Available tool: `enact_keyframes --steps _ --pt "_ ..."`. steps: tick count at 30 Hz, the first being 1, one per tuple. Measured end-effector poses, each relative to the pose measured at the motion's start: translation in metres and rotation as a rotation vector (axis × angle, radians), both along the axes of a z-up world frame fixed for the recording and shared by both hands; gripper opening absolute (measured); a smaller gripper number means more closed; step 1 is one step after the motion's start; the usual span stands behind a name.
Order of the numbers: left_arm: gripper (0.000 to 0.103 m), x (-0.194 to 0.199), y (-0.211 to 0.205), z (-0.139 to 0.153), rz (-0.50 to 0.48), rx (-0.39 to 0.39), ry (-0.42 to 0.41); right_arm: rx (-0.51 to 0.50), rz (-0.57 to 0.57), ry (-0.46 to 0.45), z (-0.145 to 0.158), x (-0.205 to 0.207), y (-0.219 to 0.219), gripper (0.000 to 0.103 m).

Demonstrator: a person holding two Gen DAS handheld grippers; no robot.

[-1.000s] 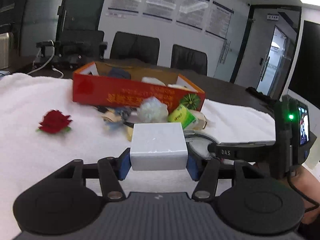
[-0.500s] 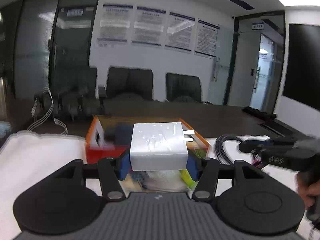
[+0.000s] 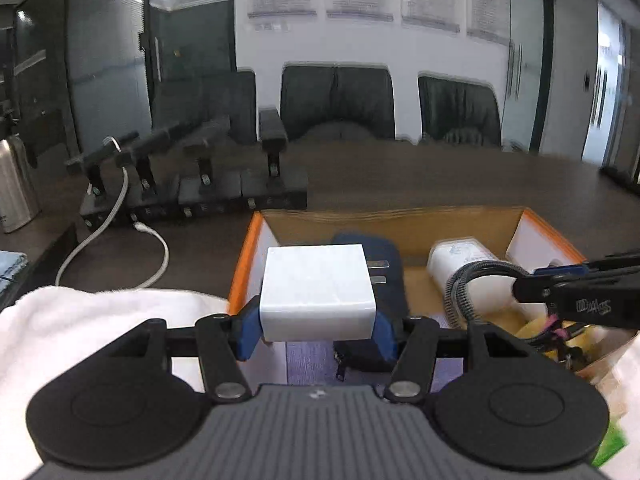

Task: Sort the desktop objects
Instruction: 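Carry the white cube with the left tool while the right carries the black cable into the box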

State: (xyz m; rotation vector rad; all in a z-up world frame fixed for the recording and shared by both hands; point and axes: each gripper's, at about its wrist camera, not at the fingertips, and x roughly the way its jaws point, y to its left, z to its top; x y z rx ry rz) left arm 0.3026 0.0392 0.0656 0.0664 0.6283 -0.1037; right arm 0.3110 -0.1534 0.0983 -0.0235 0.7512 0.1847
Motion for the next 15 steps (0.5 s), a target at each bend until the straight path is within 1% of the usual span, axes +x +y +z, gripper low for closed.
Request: enact_keyframes --steps 3,5,6,7,8,10,11,12,13,14,15 --pt "0.057 0.014 -0.001 -0.022 0.028 0.022 0.075 -0.025 0.013 0.053 -0.024 0.014 0.011 0.018" --pt "0.057 0.011 -0.004 -0.028 0.031 0.057 0.04 -0.061 0.027 0.057 -0.033 0.017 0.017 0.018" --pt "0.058 0.011 -0.005 -0.03 0.025 0.066 0.039 -0.084 0.034 0.055 -0.035 0.018 0.02 0.018" --pt "0.064 0.01 -0.004 -0.03 0.014 0.067 0.045 -0.096 0.036 0.053 -0.035 0.019 0.023 0.019" --pt "0.067 0.01 -0.003 -0.029 -0.003 0.058 0.056 -0.106 0.041 0.052 -0.037 0.018 0.025 0.02" --pt "0.081 0.013 0.0 -0.028 -0.054 0.039 0.087 -0.116 0.055 0.077 -0.039 0.018 0.03 0.029" --pt "0.083 0.012 0.0 -0.028 -0.071 0.037 0.112 -0.118 0.065 0.104 -0.043 0.021 0.03 0.032" --pt "0.085 0.009 -0.003 -0.028 -0.082 0.047 0.128 -0.113 0.072 0.139 -0.048 0.025 0.029 0.036" --pt "0.084 0.007 -0.006 -0.029 -0.087 0.063 0.147 -0.107 0.074 0.162 -0.05 0.029 0.027 0.037" --pt "0.082 0.003 -0.008 -0.03 -0.068 0.064 0.156 -0.098 0.066 0.16 -0.049 0.028 0.024 0.04" --pt "0.078 0.002 -0.01 -0.03 -0.06 0.06 0.165 -0.089 0.052 0.151 -0.047 0.027 0.021 0.045"
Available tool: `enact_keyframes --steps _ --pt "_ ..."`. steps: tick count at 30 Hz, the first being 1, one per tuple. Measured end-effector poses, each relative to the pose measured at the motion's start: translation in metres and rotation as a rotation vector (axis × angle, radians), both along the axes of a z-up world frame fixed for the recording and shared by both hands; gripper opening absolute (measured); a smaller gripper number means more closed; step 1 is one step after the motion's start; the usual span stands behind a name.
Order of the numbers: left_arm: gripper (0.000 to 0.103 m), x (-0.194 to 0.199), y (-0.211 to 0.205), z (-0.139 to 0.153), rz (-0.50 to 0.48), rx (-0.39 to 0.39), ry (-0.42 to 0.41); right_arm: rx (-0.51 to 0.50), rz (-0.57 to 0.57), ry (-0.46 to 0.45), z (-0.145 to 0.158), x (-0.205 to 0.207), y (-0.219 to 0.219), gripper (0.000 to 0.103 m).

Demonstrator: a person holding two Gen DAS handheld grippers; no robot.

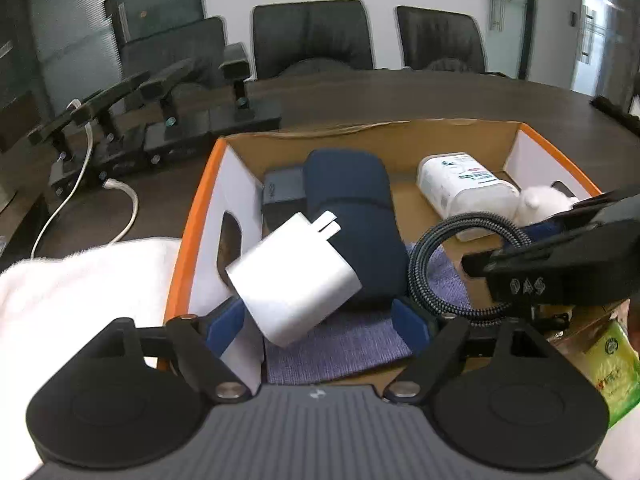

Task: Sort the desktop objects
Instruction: 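Carry the white cube with the left tool while the right carries the black cable into the box, then move both tools back over the table toward the remaining items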

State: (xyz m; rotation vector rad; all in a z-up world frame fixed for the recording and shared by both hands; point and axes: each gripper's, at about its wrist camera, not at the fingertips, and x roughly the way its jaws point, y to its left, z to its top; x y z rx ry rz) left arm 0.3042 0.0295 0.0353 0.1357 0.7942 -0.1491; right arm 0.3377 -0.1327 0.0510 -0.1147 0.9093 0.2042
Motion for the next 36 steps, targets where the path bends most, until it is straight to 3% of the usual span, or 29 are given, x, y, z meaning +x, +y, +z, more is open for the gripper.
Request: enact_keyframes --steps 1,9,13,19,24,28,31,36 --pt "0.074 -0.001 -0.001 0.001 0.003 -0.007 0.024 0.007 -0.013 -0.009 0.003 -0.002 -0.004 0.05" --pt "0.073 -0.001 0.002 0.01 0.039 -0.056 0.08 0.067 -0.055 -0.029 0.04 -0.023 -0.035 0.053" --pt "0.082 -0.015 0.011 0.04 0.046 -0.147 0.039 0.076 -0.068 -0.041 0.06 -0.037 -0.046 0.059" --pt "0.091 -0.053 0.014 0.081 0.041 -0.14 -0.007 0.134 -0.062 -0.043 0.085 -0.067 -0.055 0.067" --pt "0.093 -0.118 0.02 0.082 0.037 -0.105 -0.074 0.202 -0.015 -0.066 0.089 -0.126 -0.062 0.073" --pt "0.097 -0.186 0.028 0.07 0.047 -0.2 -0.138 0.247 0.013 -0.137 0.078 -0.195 -0.07 0.078" --pt "0.099 -0.238 0.028 0.054 0.046 -0.268 -0.163 0.228 0.018 -0.195 0.061 -0.25 -0.072 0.079" --pt "0.1 -0.305 0.008 0.028 0.055 -0.193 -0.231 0.208 0.017 -0.246 0.028 -0.32 -0.073 0.08"
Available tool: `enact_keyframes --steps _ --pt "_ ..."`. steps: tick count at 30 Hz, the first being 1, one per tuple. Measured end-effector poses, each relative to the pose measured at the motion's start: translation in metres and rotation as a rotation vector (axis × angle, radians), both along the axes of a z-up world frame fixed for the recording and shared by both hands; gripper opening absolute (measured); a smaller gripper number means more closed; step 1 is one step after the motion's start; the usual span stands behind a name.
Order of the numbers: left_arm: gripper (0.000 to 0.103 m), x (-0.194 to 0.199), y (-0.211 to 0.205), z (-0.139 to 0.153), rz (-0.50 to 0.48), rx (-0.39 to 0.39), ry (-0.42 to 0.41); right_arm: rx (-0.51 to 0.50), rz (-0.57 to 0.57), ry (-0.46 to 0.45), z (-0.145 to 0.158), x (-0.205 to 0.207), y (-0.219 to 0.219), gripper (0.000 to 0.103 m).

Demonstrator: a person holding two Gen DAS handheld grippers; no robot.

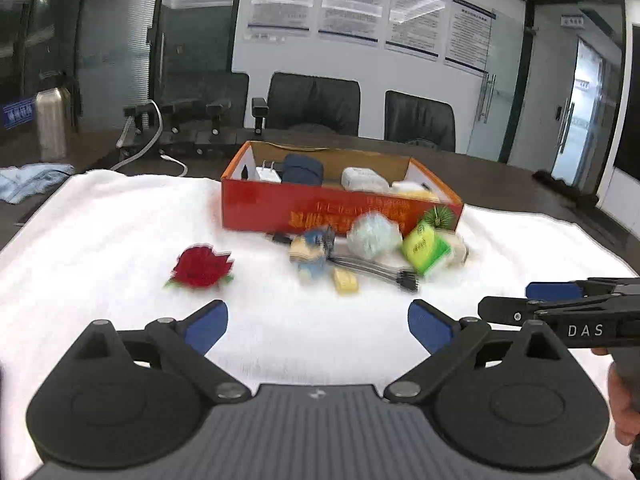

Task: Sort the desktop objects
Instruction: 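Move both tools back over the table toward the remaining items, then grasp the red rose with the left tool while the right grasps the blue figurine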

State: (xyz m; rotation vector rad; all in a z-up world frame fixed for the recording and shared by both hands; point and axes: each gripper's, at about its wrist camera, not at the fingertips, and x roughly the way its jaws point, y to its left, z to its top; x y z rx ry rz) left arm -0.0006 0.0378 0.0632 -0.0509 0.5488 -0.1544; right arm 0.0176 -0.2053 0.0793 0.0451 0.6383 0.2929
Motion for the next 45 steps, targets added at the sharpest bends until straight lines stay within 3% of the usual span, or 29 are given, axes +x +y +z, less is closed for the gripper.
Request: enact_keyframes --steps 8,14,18,24,29,33,38,41,44,45 --pt "0.101 -0.052 -0.003 -0.037 0.042 0.029 0.021 0.068 -0.052 0.005 -0.04 -0.059 -0.006 0.08" --pt "0.101 -0.061 -0.007 -0.052 0.039 0.049 0.054 -0.011 -0.029 0.021 -0.055 -0.071 0.007 0.08" --pt "0.101 -0.06 -0.007 -0.056 0.041 0.047 0.069 -0.06 -0.02 -0.005 -0.056 -0.076 0.015 0.08" --pt "0.102 -0.061 -0.011 -0.07 0.021 0.063 0.103 -0.055 -0.007 0.008 -0.058 -0.081 0.015 0.08" --pt "0.102 -0.061 -0.006 -0.053 0.001 0.057 0.07 -0.047 0.01 0.013 -0.054 -0.083 0.013 0.08" --pt "0.102 -0.031 0.015 -0.017 0.026 0.064 -0.005 -0.045 0.064 0.019 -0.033 -0.066 0.012 0.08" --pt "0.102 0.052 0.047 -0.009 0.121 0.055 0.04 0.001 0.117 -0.057 0.007 -0.018 0.022 0.08" --pt "0.096 0.096 0.062 -0.015 0.177 0.039 0.074 0.073 0.114 -0.055 0.015 0.023 0.039 0.079" --pt "0.084 0.128 0.074 -0.025 0.178 -0.009 0.113 0.171 0.113 0.024 0.009 0.076 0.058 0.064" --pt "0.074 0.136 0.079 -0.029 0.204 -0.021 0.129 0.211 0.101 0.071 0.005 0.096 0.063 0.058"
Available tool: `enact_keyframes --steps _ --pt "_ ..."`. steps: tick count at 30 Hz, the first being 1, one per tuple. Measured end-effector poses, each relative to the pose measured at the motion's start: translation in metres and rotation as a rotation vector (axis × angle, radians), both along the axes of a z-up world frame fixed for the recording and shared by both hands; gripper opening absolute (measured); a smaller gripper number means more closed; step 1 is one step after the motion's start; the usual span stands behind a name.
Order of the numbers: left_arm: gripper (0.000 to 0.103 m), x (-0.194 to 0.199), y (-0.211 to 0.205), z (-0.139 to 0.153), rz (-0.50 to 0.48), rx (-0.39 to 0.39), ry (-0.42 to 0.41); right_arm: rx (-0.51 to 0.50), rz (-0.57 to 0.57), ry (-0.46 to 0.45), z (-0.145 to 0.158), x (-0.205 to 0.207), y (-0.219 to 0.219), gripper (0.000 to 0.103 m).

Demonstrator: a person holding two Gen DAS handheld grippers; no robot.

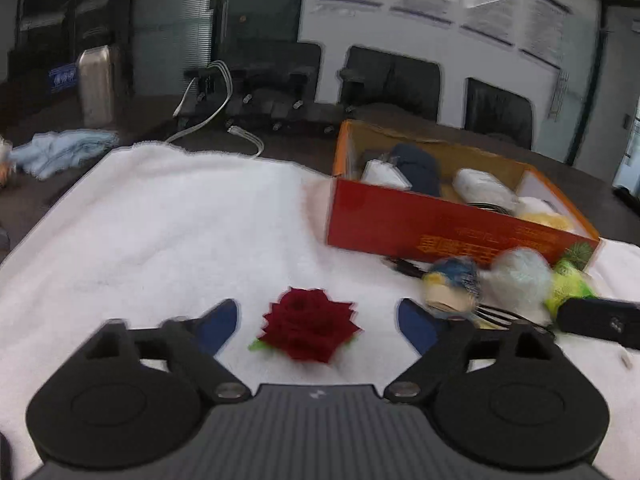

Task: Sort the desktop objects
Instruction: 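Grasp the red rose with the left tool while the right grasps the blue figurine, then carry the rose with the left tool while the right carries the figurine into the box, release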

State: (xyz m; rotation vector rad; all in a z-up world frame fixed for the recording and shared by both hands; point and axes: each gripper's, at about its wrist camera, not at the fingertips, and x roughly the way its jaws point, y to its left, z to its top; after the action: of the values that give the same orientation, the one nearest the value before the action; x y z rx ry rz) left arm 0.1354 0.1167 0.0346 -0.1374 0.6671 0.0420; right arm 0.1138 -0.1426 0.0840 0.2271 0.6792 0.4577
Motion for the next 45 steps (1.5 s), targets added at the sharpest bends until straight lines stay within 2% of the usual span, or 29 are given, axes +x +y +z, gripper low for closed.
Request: enact_keyframes --steps 3,5,6,7,8,9,10,15,18,23,27,32,38,42,45 --pt "0.07 0.012 0.014 -0.008 0.036 -0.074 -0.004 0.076 -0.051 0.13 -0.019 0.053 0.014 0.052" --pt "0.066 0.015 0.022 -0.013 0.038 -0.137 -0.014 0.037 -0.083 0.12 -0.025 0.073 0.027 0.05" --pt "0.055 0.017 0.023 -0.016 0.027 -0.151 -0.004 0.002 -0.089 0.106 -0.028 0.083 0.035 0.043" --pt "0.041 0.018 0.023 -0.017 0.016 -0.15 0.006 -0.032 -0.116 0.122 -0.033 0.089 0.041 0.03" --pt "0.04 0.018 0.022 -0.019 0.003 -0.144 0.01 -0.045 -0.127 0.14 -0.036 0.095 0.045 0.023" --pt "0.038 0.018 0.021 -0.02 0.0 -0.14 0.003 -0.042 -0.12 0.147 -0.039 0.098 0.049 0.011" --pt "0.034 0.017 0.021 -0.02 0.002 -0.141 -0.003 -0.033 -0.11 0.148 -0.041 0.1 0.052 0.01" --pt "0.027 0.007 0.026 -0.007 -0.018 -0.18 -0.022 -0.034 -0.091 0.1 -0.03 0.084 0.055 0.008" --pt "0.026 -0.008 0.018 0.009 -0.044 -0.171 -0.069 -0.004 -0.053 0.046 -0.011 0.058 0.046 0.008" --pt "0.026 -0.05 -0.01 0.031 -0.144 -0.172 -0.138 -0.009 -0.027 -0.033 0.01 0.002 0.018 0.008" --pt "0.026 -0.085 -0.038 0.035 -0.225 -0.161 -0.155 -0.037 -0.039 -0.05 0.009 -0.046 -0.009 0.008" --pt "0.026 -0.128 -0.071 0.025 -0.298 -0.142 -0.148 -0.074 -0.063 -0.048 -0.008 -0.105 -0.033 0.008" --pt "0.026 -0.17 -0.095 0.022 -0.387 -0.126 -0.148 -0.075 -0.089 -0.068 -0.013 -0.156 -0.054 0.008" --pt "0.026 -0.169 -0.102 0.042 -0.41 -0.084 -0.201 -0.053 -0.109 -0.099 0.0 -0.163 -0.068 0.008" --pt "0.026 -0.148 -0.103 0.066 -0.432 -0.05 -0.245 -0.054 -0.12 -0.16 0.022 -0.153 -0.079 0.008"
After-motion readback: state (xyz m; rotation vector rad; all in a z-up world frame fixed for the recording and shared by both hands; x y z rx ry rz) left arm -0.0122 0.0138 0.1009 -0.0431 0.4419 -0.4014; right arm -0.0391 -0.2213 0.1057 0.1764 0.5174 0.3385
